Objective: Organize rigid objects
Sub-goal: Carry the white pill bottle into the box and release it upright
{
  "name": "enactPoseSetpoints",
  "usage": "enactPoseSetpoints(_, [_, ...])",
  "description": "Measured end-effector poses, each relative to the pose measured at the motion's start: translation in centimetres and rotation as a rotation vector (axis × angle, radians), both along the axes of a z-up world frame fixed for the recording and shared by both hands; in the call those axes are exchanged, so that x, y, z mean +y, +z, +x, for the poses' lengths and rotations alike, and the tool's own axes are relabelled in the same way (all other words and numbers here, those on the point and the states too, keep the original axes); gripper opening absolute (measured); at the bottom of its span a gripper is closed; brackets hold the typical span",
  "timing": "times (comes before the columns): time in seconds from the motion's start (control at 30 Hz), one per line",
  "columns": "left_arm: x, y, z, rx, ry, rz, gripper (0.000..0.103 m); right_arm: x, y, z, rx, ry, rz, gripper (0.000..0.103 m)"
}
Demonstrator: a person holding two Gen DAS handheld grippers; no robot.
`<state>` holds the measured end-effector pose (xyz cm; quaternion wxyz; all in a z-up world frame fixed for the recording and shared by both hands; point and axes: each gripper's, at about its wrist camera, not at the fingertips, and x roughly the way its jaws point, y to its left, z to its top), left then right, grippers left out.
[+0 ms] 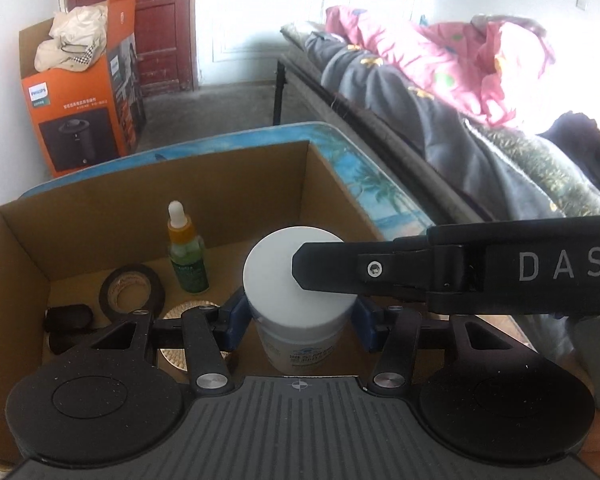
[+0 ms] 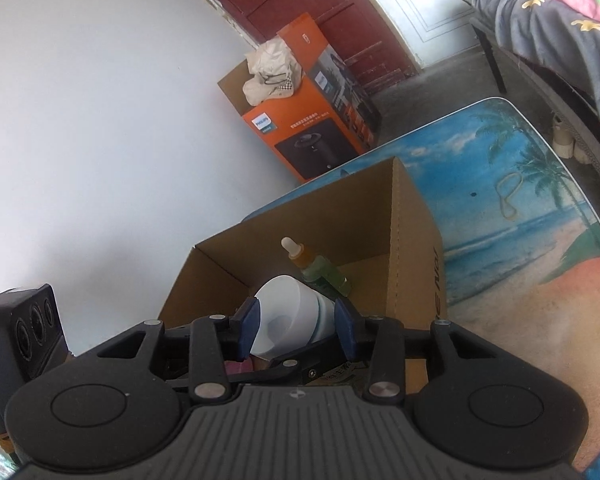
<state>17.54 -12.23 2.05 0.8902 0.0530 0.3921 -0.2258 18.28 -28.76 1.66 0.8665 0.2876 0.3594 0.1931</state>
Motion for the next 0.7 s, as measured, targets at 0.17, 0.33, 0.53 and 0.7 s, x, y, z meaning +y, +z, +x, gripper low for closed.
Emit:
enactPoseSetpoints(0.17, [-0.1, -0.2, 0.4, 0.006, 0.002, -0.011, 0.053, -0.2, -0.1, 0.0, 0.004, -0.011, -0.012, 0.045])
enactPoseSetpoints(0.33, [-0.4, -0.9, 0.8, 0.016, -0.009, -0.018, 0.054, -0.5, -0.1, -0.2, 0.005, -0.020, -0.020, 0.045])
enactPoseSetpoints(0.53, [-0.7, -1.0, 0.6, -0.005, -0.024, -0.013, 0.060, -0.5, 0.0, -0.5, -0.002, -0.033, -0.019, 0.045])
enactPoseSetpoints(0.7, [-0.4, -0.4, 0.1, -0.039, -0.025, -0.018, 0.078, -0.6, 0.2, -1.1, -0.020, -0.052, -0.022, 0.045])
